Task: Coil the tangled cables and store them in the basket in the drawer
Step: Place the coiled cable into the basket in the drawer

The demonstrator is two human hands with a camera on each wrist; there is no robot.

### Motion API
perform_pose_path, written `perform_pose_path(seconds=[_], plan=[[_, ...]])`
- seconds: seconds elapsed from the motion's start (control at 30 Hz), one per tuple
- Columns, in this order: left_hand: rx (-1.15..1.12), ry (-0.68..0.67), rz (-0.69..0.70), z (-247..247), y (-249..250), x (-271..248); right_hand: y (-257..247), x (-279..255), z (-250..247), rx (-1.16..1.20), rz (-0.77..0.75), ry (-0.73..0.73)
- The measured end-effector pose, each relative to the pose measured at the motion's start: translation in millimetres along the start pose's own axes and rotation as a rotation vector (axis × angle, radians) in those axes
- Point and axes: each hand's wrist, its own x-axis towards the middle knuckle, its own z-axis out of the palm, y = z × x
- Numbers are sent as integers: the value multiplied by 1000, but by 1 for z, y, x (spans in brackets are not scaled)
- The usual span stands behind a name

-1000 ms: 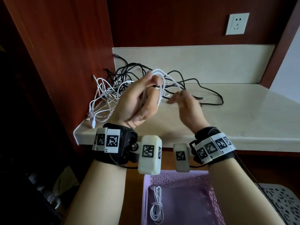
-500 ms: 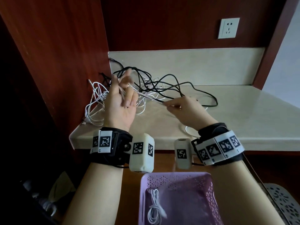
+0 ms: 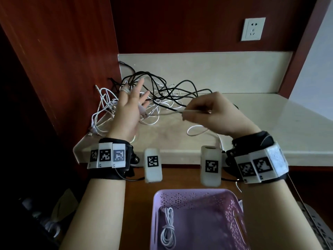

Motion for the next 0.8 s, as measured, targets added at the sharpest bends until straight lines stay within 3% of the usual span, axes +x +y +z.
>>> perform_pose_path(seconds=[0.17,0.3,0.5,0.63,0.8], plan=[[252,-239,-125,18,5,-16,-1,6,6,181,-107,202],[564,-474,-85,27,8,-26,1,11,11,208,-151,369],[378,-525,-231,42,12,-37,10,14,8,264,-111,611],[209,-585,-220,48,20,-43,12,15,6,320,-97,651],[302,-710,-174,47,28,-47,20,16,5,324,-43,637]])
